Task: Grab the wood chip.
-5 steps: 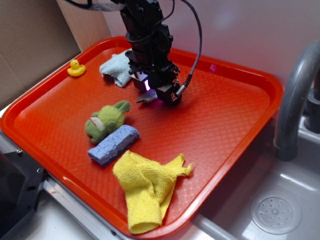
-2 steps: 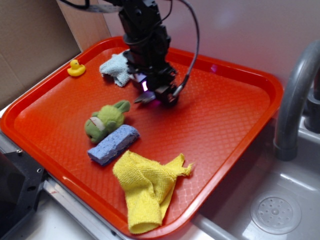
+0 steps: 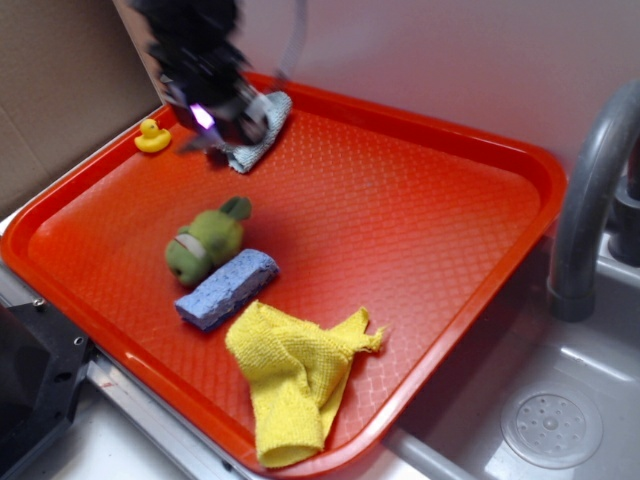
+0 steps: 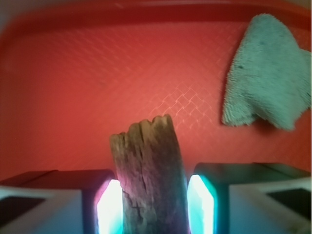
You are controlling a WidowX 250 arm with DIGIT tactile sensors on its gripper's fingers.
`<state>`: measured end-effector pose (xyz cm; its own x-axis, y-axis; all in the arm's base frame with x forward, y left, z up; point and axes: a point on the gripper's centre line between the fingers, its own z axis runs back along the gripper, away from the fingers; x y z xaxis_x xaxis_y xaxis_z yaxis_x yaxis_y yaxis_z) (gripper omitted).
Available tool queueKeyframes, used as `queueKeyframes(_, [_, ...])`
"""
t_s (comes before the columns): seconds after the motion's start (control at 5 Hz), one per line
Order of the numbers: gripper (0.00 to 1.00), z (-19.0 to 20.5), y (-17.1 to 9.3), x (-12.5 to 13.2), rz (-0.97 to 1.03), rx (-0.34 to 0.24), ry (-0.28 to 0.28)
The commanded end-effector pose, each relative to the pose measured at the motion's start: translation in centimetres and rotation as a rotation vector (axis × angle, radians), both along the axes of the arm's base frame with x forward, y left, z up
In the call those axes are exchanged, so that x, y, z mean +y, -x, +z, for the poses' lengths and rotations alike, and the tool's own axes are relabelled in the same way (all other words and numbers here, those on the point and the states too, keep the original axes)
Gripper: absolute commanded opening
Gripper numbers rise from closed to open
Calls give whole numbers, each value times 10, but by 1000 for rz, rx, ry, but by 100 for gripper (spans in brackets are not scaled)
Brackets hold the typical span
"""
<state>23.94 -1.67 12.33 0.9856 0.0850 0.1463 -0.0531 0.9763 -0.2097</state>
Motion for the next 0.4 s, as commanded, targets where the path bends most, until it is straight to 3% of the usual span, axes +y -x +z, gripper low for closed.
queueKeyframes(0.0, [0,100,1,28,47,-65,91])
queueKeyframes(0.2, [0,149,-9,14,75,-30,12])
